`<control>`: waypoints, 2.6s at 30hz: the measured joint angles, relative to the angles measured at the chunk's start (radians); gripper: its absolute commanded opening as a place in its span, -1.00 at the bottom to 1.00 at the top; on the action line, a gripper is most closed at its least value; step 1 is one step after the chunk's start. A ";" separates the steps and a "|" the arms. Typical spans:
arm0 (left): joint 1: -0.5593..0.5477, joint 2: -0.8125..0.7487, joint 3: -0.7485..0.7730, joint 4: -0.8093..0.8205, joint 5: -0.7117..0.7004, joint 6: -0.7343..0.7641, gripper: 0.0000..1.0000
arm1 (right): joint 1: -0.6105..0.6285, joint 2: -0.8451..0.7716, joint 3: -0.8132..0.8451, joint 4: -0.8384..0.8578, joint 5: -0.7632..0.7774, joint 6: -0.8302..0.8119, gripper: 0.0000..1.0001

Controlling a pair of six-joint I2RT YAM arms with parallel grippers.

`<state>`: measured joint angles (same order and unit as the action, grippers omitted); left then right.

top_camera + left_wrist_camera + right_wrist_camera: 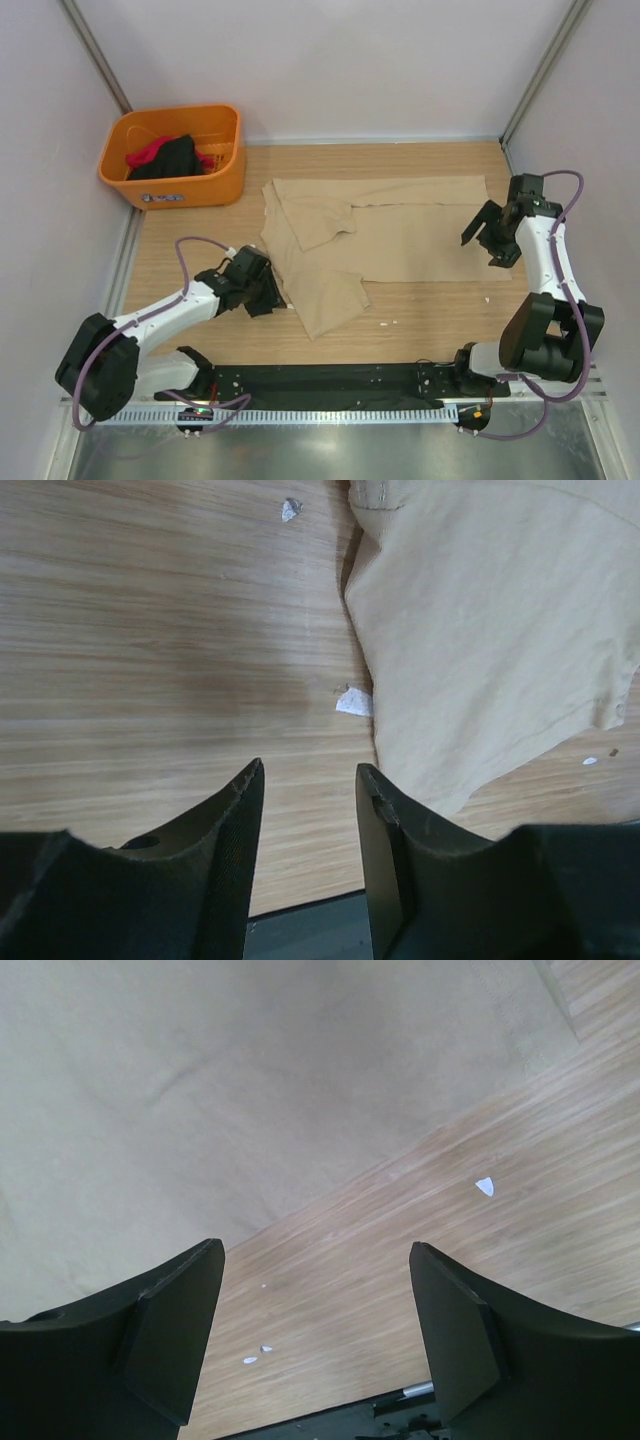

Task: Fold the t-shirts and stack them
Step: Fold the tshirt

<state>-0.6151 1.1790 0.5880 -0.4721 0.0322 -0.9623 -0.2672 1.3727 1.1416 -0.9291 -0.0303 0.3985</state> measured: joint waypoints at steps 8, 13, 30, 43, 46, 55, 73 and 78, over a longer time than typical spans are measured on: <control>0.000 0.076 -0.037 0.188 0.023 -0.087 -0.13 | -0.031 -0.008 -0.087 0.037 -0.024 0.008 0.61; 0.000 0.139 -0.041 0.267 0.033 -0.121 -0.18 | -0.053 -0.007 -0.092 0.051 -0.027 0.007 0.61; 0.000 0.233 -0.028 0.371 0.060 -0.148 -0.88 | -0.152 0.074 -0.091 0.084 -0.033 0.001 0.52; 0.000 0.128 -0.036 0.304 0.053 -0.111 -1.00 | -0.354 0.151 -0.219 0.208 -0.098 0.034 -0.02; 0.000 0.123 -0.029 0.294 0.051 -0.094 -1.00 | -0.389 0.159 -0.239 0.231 -0.104 0.045 -0.03; 0.000 0.153 0.000 0.284 0.091 -0.049 -1.00 | -0.408 0.159 -0.242 0.303 -0.075 0.051 -0.04; 0.000 0.147 0.020 0.270 0.127 -0.043 -1.00 | -0.406 0.246 -0.227 0.389 -0.012 0.054 -0.06; 0.000 0.130 0.020 0.265 0.127 -0.044 -1.00 | -0.385 0.285 -0.185 0.382 0.008 0.056 -0.11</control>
<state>-0.6151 1.3087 0.6083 -0.2070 0.1589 -1.0061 -0.6521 1.6573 0.9569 -0.5468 -0.0223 0.4549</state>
